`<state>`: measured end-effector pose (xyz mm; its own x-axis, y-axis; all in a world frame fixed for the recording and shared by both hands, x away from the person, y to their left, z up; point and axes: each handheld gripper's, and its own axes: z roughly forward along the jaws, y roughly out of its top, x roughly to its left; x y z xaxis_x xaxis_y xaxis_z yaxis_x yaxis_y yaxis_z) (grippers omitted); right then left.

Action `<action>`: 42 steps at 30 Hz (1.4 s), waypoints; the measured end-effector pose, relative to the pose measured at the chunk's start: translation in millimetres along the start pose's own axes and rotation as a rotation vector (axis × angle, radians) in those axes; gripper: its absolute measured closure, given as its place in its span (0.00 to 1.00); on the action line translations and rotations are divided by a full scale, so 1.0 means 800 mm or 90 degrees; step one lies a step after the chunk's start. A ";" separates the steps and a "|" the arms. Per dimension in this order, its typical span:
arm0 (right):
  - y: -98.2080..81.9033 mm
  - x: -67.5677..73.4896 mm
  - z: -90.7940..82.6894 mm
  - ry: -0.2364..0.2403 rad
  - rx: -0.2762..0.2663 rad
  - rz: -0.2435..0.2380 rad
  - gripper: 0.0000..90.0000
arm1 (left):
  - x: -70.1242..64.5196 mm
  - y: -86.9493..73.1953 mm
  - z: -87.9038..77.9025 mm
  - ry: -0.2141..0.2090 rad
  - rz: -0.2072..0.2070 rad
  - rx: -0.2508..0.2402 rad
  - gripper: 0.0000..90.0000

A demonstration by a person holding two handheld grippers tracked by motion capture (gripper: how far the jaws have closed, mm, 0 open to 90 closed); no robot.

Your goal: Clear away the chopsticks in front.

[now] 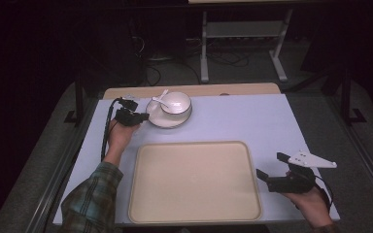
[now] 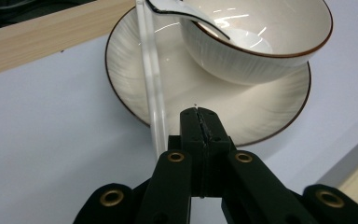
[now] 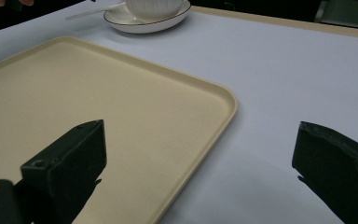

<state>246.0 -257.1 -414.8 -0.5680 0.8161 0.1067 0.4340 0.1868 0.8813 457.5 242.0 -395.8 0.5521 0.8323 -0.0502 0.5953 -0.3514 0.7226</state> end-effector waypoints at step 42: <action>0.000 -0.001 0.000 0.000 -0.001 0.003 0.03 | 0.004 -0.010 0.019 0.028 0.002 0.036 0.94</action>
<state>246.4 -257.7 -414.7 -0.5661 0.8169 0.1105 0.4352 0.1823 0.8817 463.1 241.0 -412.3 0.5287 0.8486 -0.0176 0.6264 -0.3761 0.6827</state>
